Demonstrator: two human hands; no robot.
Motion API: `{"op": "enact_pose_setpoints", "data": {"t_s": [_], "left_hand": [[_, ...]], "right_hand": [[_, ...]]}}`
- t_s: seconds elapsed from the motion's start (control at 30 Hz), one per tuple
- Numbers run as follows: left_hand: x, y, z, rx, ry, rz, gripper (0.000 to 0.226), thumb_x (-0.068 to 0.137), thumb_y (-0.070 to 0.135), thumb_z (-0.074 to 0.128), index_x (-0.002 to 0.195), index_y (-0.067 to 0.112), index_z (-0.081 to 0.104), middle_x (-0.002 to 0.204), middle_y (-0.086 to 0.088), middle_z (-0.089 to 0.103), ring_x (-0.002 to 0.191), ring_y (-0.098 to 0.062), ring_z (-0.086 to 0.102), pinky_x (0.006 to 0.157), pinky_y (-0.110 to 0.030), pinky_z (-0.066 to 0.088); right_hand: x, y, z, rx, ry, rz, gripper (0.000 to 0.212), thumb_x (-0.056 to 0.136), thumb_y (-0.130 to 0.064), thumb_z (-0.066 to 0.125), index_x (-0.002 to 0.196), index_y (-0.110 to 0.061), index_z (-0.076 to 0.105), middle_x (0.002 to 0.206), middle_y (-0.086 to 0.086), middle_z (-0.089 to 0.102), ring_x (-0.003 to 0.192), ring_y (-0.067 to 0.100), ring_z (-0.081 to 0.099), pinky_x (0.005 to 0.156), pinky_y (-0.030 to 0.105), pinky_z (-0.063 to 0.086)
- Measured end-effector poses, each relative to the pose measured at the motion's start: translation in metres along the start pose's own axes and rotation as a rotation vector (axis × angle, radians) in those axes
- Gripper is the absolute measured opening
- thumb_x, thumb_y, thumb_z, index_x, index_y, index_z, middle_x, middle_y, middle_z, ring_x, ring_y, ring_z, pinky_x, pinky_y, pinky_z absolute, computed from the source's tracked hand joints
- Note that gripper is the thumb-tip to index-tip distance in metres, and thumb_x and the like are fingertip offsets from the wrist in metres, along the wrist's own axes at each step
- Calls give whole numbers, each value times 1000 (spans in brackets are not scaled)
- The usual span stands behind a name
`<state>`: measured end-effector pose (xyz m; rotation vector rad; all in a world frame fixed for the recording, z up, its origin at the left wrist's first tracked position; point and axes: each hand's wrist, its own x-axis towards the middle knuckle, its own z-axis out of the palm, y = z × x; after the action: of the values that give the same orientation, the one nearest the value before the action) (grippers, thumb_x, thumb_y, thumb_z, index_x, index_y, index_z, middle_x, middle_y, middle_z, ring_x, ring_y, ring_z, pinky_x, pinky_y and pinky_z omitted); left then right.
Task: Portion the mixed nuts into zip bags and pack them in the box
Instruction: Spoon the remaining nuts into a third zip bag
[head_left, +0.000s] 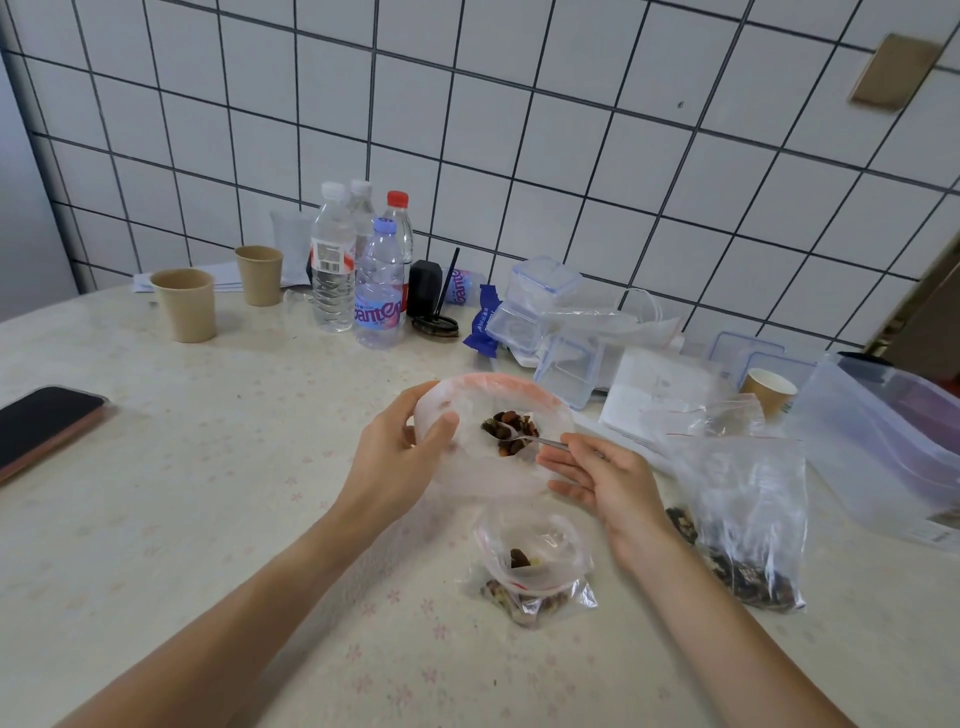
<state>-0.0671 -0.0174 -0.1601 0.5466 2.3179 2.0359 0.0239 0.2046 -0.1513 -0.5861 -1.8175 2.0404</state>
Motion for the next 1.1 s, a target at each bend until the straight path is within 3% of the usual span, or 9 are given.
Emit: {"op": "enact_pose_setpoints", "data": {"t_s": [0.17,0.27,0.37,0.5,0.67,0.77,0.93,1.03,1.1], "left_hand": [[-2,2,-4,366,95,192,55,93,54,65,140,29,51,130,18,49,111,-1,50,90,-22,42],[-11,13,-5,460,180,455,42,97,43,66,133,24,54,129,12,51,117,-5,49,99,-26,39],[-24,29,0,506,147,660,25,99,34,65,122,24,60,115,12,56,101,-2,55,87,-21,45],[-37,40,10,528,-68,537,18,101,49,53,101,34,64,92,21,61,74,-3,62,62,-21,51],[-41,26,18,641,-286,303,47,100,63,45,68,33,62,67,14,64,64,-6,61,63,-32,53],[-37,21,18,595,-385,231,34,98,54,58,81,30,76,75,15,70,70,-3,63,68,-29,54],[-36,24,19,293,-461,167,17,97,37,70,87,26,79,70,9,70,52,-6,61,53,-21,51],[-37,27,20,240,-444,116,15,97,34,71,86,25,77,62,3,67,45,-11,65,44,-20,46],[-37,27,19,215,-442,82,15,97,34,71,86,25,76,64,-3,67,49,-17,70,43,-22,47]], "right_hand": [[-23,-20,-21,-11,-13,-40,19,106,-11,53,115,0,66,104,18,79,98,30,78,66,31,63],[-40,-35,-36,-14,-26,-62,20,106,-12,53,114,0,67,104,18,78,100,33,77,66,32,63],[-59,-46,-51,-5,-50,-62,22,105,-15,54,114,0,67,107,21,77,102,36,76,70,35,63],[-88,-53,-68,5,-76,-41,23,104,-13,54,114,3,66,107,26,75,101,40,75,68,34,64],[-114,-43,-74,-57,-85,-1,23,103,-9,52,113,7,65,102,28,75,97,41,76,68,34,62],[-122,-35,-70,-179,-86,-42,19,104,-8,53,108,2,69,97,22,78,94,36,77,69,32,61],[-142,-33,-72,-953,-143,-531,21,107,-32,50,104,-28,71,95,-20,77,76,21,70,74,38,54],[-153,-45,-73,-1371,-231,-1000,14,102,-18,60,103,-19,74,89,-11,74,77,12,71,68,33,56],[-156,-50,-71,-1553,-260,-1127,20,84,-1,80,100,-11,76,87,-1,74,78,19,73,65,36,59]]}}
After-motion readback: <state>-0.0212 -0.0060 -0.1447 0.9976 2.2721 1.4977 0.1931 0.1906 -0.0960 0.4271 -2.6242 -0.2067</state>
